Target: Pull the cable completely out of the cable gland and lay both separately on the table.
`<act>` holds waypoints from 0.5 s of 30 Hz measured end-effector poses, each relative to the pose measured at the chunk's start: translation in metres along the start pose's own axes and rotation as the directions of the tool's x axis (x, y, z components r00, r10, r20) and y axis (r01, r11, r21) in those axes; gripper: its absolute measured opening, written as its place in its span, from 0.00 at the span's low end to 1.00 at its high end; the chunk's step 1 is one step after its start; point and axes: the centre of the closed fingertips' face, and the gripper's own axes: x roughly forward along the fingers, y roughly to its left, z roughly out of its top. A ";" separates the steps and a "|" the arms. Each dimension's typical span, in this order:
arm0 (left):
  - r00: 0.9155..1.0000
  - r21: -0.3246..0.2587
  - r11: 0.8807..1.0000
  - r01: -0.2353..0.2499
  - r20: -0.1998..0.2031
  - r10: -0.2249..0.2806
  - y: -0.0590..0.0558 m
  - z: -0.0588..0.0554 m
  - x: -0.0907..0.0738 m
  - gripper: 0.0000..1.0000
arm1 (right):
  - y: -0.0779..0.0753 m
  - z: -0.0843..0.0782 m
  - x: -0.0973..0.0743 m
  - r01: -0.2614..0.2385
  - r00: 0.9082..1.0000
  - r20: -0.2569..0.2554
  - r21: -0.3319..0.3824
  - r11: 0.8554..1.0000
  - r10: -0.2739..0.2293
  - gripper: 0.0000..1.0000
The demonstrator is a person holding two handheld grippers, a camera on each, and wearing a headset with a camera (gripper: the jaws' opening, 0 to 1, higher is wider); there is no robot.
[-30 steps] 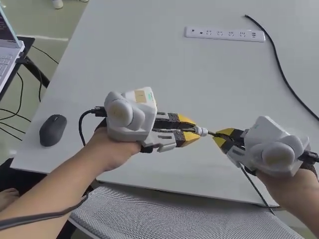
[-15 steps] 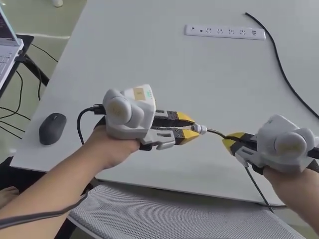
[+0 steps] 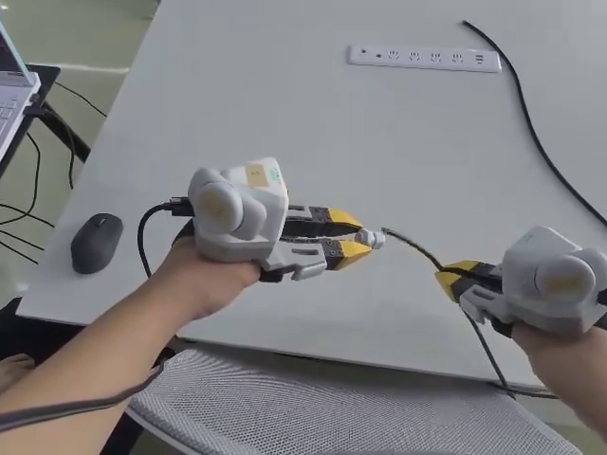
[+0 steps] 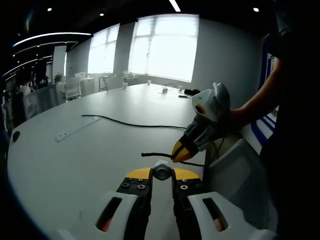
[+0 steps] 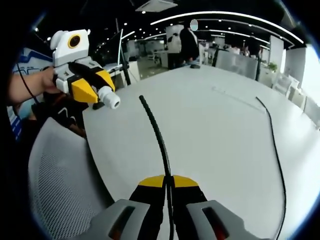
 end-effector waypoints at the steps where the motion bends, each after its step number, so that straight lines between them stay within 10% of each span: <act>1: 1.000 0.004 1.000 -0.003 0.000 0.003 -0.001 0.001 -0.001 0.15 | 0.000 0.000 0.000 0.000 1.000 -0.001 -0.007 1.000 0.000 0.00; 15: 1.000 -0.008 1.000 -0.005 -0.007 0.005 -0.007 -0.003 0.000 0.15 | 0.003 0.002 -0.001 -0.017 1.000 -0.008 -0.049 0.999 0.017 0.00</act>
